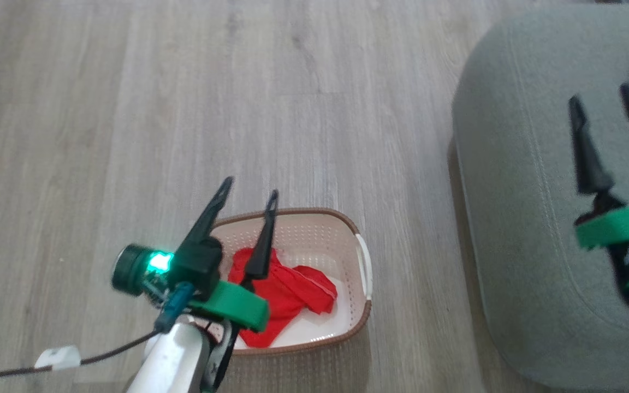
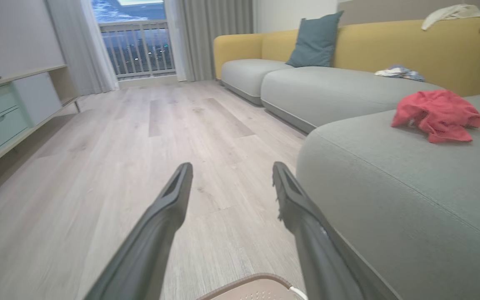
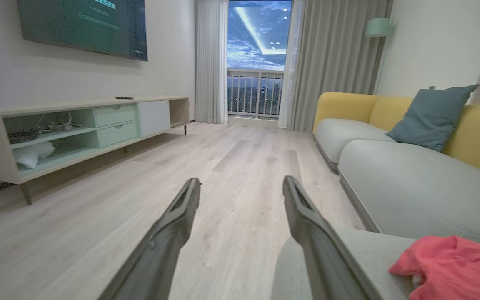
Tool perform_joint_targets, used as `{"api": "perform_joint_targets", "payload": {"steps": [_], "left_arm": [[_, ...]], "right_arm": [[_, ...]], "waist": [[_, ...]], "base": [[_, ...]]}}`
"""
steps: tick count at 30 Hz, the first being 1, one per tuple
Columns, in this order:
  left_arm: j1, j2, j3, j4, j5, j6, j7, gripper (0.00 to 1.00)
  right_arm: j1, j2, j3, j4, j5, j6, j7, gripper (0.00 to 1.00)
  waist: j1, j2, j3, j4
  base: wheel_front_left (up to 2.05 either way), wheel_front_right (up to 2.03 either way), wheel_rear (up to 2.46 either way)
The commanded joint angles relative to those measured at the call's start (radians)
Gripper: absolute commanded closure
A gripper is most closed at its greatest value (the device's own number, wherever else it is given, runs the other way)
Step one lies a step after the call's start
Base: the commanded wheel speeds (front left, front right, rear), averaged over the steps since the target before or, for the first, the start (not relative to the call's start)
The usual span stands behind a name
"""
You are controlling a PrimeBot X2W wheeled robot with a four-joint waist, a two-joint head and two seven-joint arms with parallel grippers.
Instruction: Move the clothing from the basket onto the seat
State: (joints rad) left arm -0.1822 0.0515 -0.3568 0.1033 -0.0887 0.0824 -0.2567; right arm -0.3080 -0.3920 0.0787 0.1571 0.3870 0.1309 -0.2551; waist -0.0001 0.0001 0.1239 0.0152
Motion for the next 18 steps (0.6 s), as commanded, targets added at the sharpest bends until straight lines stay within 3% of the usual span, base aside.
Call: {"api": "perform_joint_targets", "payload": {"steps": [1,7,18], "left_arm": [[-0.017,-0.001,0.038,-0.04,-0.004,0.009,-0.005,0.0],[0.029,-0.001,0.113,-0.068,-0.093,0.053,-0.005,0.0],[0.084,-0.001,0.209,-0.086,-0.11,0.118,-0.005,0.0]], "right_arm": [[-0.003,-0.011,0.002,-0.038,-0.007,0.0,-0.007,0.0],[0.114,0.052,0.037,-0.146,-0.1,0.0,-0.007,0.0],[0.217,0.173,-0.023,-0.136,-0.157,0.0,-0.007,0.0]], "waist": [[0.0001,-0.0001,-0.019,0.02],[0.0001,-0.0001,-0.034,0.049],[0.0001,-0.0001,-0.048,0.072]], "base": [[0.0,0.0,0.0],[0.0,0.0,0.0],[0.0,0.0,0.0]]}}
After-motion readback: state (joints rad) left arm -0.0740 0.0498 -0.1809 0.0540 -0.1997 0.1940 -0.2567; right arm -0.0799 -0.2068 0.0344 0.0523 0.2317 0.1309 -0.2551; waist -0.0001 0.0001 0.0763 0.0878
